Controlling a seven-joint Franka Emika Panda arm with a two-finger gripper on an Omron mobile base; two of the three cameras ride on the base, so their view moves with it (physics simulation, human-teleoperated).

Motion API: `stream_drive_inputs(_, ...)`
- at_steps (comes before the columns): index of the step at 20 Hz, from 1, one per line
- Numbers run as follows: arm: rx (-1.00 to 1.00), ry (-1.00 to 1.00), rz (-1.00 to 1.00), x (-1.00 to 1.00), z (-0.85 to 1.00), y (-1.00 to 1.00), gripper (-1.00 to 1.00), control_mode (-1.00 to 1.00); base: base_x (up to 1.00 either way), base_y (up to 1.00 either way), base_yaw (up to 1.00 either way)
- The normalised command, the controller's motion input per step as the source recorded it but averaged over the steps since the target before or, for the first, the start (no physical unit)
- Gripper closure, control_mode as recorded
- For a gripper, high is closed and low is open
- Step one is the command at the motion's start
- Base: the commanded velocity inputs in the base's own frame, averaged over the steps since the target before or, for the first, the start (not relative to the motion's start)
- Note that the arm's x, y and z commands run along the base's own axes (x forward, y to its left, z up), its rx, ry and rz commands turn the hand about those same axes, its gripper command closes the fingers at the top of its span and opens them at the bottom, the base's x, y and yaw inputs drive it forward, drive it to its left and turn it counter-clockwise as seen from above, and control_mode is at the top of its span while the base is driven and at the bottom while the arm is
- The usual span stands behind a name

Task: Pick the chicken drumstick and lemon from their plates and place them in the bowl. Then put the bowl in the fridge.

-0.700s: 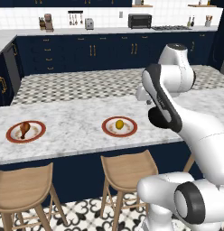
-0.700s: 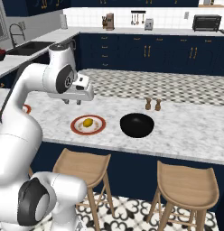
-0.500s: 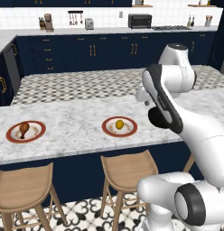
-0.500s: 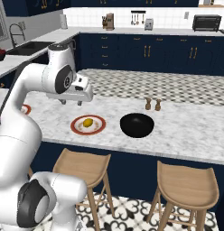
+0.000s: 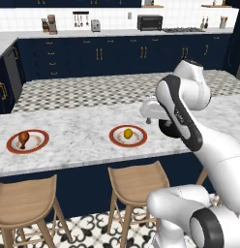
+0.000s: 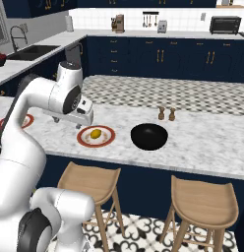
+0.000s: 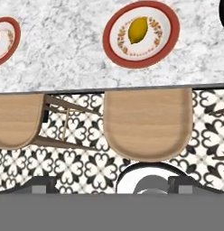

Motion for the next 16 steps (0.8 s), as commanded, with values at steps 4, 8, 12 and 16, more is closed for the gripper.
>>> stream_drive_inputs(4,-0.06,0.25,-0.03,0.48,-0.16,0.08,-1.0,-1.0,0.0,0.0,0.0)
stream_drive_inputs(8,-0.05,0.06,0.0,0.53,-0.46,0.0,-1.0,-1.0,0.0,0.0,0.0)
stream_drive_inputs(12,-0.02,0.01,0.0,0.57,-0.44,0.0,-1.0,-1.0,0.0,0.0,0.0)
stream_drive_inputs(16,-0.01,0.03,0.0,0.67,-0.35,0.0,-1.0,-1.0,0.0,0.0,0.0)
